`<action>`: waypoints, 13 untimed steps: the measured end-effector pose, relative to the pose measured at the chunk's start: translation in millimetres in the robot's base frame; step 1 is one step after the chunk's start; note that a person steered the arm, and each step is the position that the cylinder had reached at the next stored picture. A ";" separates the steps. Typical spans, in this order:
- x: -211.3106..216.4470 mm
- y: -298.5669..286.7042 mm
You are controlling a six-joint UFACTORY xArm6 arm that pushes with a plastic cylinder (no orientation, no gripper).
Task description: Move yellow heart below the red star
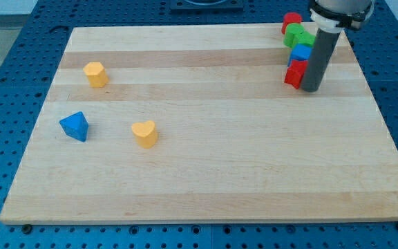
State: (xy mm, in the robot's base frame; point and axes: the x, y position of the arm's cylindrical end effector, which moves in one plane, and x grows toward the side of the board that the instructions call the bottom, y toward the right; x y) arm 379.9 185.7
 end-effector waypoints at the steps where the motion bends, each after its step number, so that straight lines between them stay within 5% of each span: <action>1: -4.4 0.0; 3: 97.8 -37.1; 4: 136.7 -113.5; 6: 154.9 -287.4; 7: 144.2 -321.9; 8: 112.4 -285.5; 10: 111.5 -121.6; 13: 142.6 -285.4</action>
State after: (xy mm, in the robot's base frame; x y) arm 522.5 -99.7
